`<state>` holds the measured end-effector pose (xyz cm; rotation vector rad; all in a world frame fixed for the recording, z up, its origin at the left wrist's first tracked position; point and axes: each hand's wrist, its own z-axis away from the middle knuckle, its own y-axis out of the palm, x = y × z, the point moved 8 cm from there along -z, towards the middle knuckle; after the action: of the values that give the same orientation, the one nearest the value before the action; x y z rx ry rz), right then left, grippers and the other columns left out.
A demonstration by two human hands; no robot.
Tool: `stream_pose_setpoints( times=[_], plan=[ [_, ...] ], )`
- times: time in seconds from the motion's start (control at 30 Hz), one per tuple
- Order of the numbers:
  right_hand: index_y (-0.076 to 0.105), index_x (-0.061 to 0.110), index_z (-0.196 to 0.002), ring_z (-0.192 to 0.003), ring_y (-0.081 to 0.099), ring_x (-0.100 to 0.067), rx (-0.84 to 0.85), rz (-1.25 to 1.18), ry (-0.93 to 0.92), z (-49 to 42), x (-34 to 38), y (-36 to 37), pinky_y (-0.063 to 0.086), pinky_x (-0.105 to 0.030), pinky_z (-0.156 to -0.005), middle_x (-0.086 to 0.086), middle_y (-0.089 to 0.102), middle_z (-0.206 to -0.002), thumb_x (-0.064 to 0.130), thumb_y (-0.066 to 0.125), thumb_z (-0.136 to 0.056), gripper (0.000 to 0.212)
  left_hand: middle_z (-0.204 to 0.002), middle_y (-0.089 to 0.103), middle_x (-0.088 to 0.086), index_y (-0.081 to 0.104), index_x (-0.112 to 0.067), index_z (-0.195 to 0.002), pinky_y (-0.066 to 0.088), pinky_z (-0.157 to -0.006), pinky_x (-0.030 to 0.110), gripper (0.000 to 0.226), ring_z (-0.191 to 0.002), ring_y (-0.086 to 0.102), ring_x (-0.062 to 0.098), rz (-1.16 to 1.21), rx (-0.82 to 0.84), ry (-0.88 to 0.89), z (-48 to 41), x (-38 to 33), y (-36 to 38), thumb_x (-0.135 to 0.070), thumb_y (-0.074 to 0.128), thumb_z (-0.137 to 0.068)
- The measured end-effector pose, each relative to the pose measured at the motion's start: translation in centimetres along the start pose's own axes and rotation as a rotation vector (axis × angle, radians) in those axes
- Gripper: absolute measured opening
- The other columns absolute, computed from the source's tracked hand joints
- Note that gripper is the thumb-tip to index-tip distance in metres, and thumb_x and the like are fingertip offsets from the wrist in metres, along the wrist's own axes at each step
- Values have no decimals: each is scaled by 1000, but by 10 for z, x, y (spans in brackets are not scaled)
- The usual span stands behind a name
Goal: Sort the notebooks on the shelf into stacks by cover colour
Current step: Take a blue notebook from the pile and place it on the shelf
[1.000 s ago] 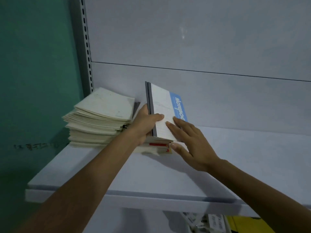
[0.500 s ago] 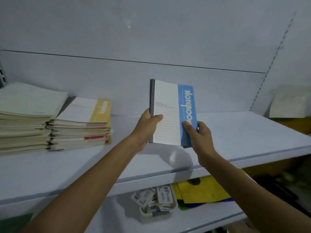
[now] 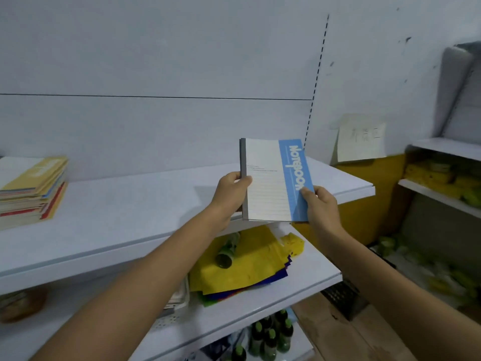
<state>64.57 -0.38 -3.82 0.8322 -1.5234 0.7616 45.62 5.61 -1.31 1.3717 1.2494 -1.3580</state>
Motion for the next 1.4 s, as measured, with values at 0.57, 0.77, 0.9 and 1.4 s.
stream_pose_setpoints(
  times=[0.57,0.77,0.9,1.4],
  plan=[
    [52,12,-123,-84,59,-19,-3,180,76,-193,-23,-68,51,-26,-55,-9,57,-103,20,51,-98,26,-104,68,9,58,-2,-115,55,-59,17,23,-77,66,11,-127,205,-99,-172,32,120,-7,56,-93],
    [60,7,-111,-89,58,-25,55,364,82,-292,-37,-65,51,-29,-54,-12,59,-105,17,55,-96,19,-86,67,5,62,-3,-110,48,-48,18,19,-58,63,9,-273,222,-125,-254,50,147,-11,57,-93],
    [66,2,-105,-87,56,-24,133,531,93,-343,-58,-54,48,-31,-67,-15,62,-106,16,57,-93,20,-71,59,9,61,2,-105,41,-49,23,16,-53,51,15,-331,178,-179,-288,67,154,-8,55,-94],
    [68,-1,-103,-78,56,-21,494,932,-95,-461,-75,-14,50,-35,-69,-13,66,-98,23,57,-91,29,-99,62,9,62,-3,-95,42,-68,27,18,-90,57,24,-912,-153,-51,-348,66,184,-17,51,-91]
  ],
)
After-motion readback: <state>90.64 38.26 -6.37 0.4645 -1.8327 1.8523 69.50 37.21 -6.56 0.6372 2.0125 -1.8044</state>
